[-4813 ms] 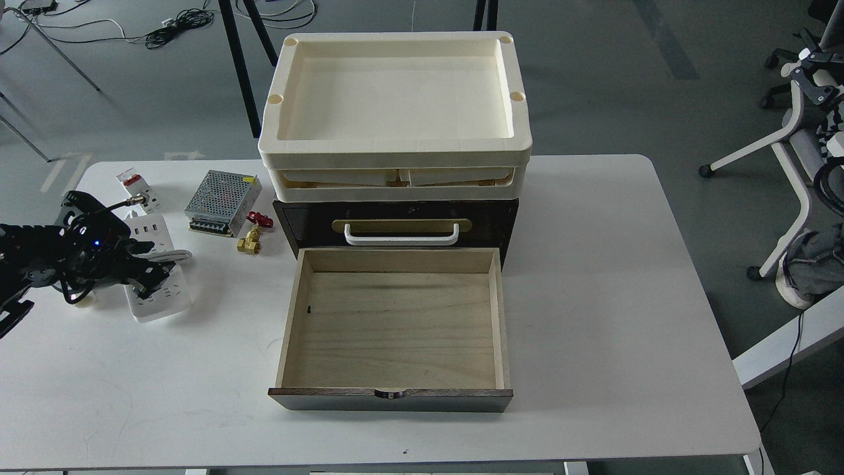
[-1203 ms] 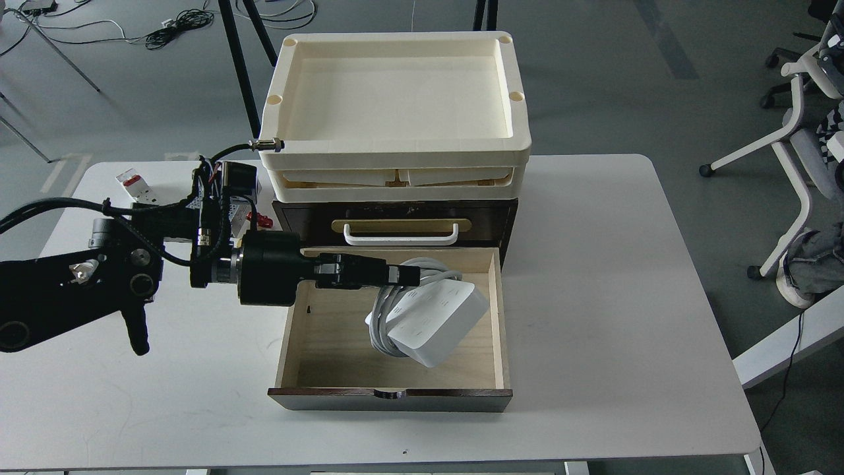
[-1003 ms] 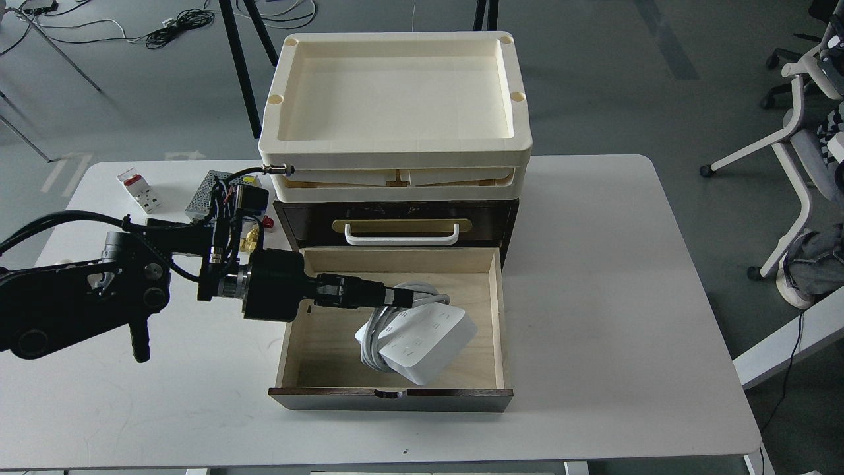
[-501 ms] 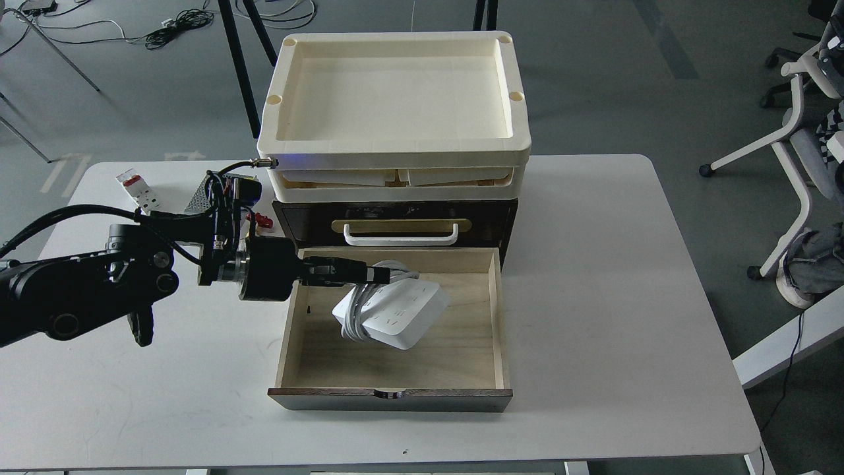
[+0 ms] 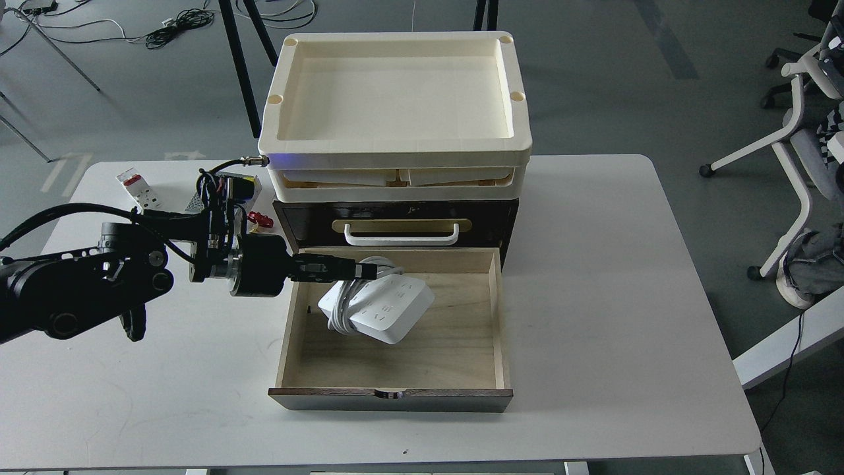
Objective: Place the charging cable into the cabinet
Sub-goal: 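Lower the power strip into the drawer and open the left gripper, then withdraw the left gripper from the drawer toward the robot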
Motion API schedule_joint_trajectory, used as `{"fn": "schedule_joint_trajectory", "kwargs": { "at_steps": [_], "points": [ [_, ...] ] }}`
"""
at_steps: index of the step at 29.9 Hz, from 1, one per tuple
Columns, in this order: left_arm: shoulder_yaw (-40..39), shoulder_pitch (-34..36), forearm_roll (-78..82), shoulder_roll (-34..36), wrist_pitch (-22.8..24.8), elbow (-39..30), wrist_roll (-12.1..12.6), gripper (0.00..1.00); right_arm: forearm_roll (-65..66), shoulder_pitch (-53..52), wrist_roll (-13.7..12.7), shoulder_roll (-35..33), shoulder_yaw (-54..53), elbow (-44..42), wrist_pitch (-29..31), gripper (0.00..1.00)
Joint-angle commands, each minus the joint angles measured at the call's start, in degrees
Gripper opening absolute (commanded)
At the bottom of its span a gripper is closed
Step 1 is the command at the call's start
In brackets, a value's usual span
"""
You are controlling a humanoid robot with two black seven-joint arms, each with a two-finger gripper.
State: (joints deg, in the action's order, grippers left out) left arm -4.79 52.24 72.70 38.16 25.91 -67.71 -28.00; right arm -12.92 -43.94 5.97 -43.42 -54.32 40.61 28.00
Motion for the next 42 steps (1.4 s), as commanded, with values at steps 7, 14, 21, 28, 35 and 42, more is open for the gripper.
{"fn": "schedule_joint_trajectory", "kwargs": {
  "at_steps": [7,14,21,28,35,42],
  "points": [
    [-0.05,-0.12,1.83,-0.02,-1.38,0.82,0.00,0.00,0.00,0.00,0.00,0.00,-0.08,-0.01,0.00,0.99],
    [-0.05,-0.03,1.91,0.51,-1.38,1.35,0.00,0.00,0.00,0.00,0.00,0.00,-0.08,-0.01,0.00,0.99],
    [0.04,-0.29,1.83,0.25,-1.38,1.97,0.00,0.03,0.00,0.00,0.00,0.00,-0.08,-0.01,0.00,0.99],
    [-0.40,-0.29,1.74,0.07,-1.38,1.97,0.00,0.37,0.00,0.00,0.00,0.00,-0.08,-0.01,0.00,0.99],
    [-0.66,-0.12,1.74,0.68,-0.77,1.53,0.00,0.55,0.00,0.08,0.00,0.00,-0.08,-0.01,0.00,0.99],
    [-1.45,-0.29,-0.02,5.33,0.19,-0.84,0.00,0.76,0.00,0.08,0.00,-0.09,-0.26,-0.09,0.00,0.99]
  ]
}}
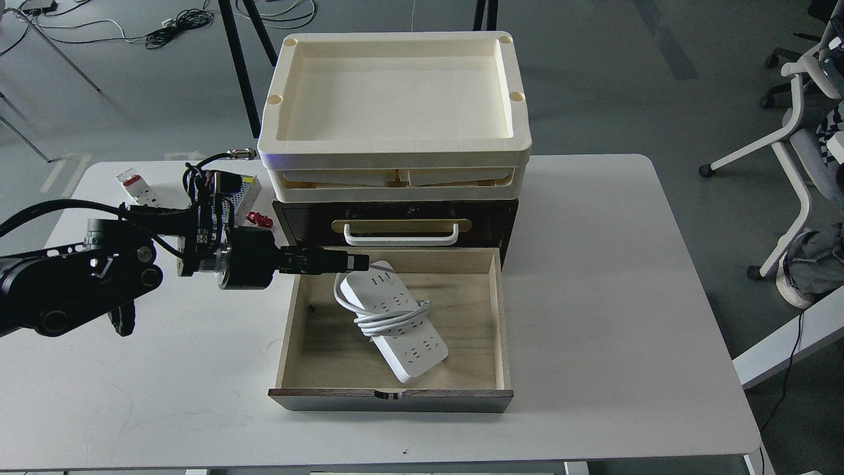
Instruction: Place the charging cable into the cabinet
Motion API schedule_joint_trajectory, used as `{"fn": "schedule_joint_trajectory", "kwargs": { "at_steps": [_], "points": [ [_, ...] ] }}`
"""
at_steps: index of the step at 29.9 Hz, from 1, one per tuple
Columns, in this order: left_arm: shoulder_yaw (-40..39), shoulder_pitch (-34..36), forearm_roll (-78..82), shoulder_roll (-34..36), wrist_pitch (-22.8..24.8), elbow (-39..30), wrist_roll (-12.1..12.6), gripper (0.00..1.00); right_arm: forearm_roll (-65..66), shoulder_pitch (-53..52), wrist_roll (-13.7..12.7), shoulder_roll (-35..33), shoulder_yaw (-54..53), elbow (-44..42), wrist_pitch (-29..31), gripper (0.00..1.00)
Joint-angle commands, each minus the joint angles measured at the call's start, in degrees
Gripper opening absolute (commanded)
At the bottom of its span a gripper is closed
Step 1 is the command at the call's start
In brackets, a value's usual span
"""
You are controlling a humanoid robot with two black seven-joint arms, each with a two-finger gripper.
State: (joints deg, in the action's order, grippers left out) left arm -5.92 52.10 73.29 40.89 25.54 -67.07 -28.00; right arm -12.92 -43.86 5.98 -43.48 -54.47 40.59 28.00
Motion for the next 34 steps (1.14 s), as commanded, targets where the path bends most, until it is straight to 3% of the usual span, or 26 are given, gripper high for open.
{"fn": "schedule_joint_trajectory", "kwargs": {
  "at_steps": [1,6,14,18,24,28,34],
  "points": [
    [-0.41,-0.24,-0.78,3.92,0.91,-2.88,0.00,0.76,0.00,0.00,0.00,-0.02,-0.11,-0.07,0.00,0.99],
    [-1.90,-0.86,-10.42,14.73,1.53,-6.24,0.00,0.77,0.00,0.00,0.09,-0.46,-0.11,0.02,0.00,0.99],
    [-6.73,-0.86,-49.85,25.29,2.46,-4.05,0.00,0.82,-0.09,-0.09,0.09,0.50,-0.72,0.54,0.00,0.99],
    [-12.87,-0.95,-67.54,23.63,2.46,6.04,0.00,0.84,-0.17,-0.09,0.18,3.22,-3.09,0.63,0.00,0.99],
    [-23.51,-0.77,-76.10,12.48,2.46,23.71,0.00,0.84,-0.26,0.44,1.40,6.83,-5.47,0.54,0.00,0.99],
    [-25.46,-0.68,-76.10,7.72,2.46,26.11,0.00,0.84,-0.26,0.53,3.42,7.01,-5.65,0.37,0.00,0.99],
    [-25.20,-1.47,-76.10,6.93,2.46,26.20,0.00,0.86,-0.18,0.70,7.11,6.31,-7.14,-0.16,0.00,0.99]
  ]
}}
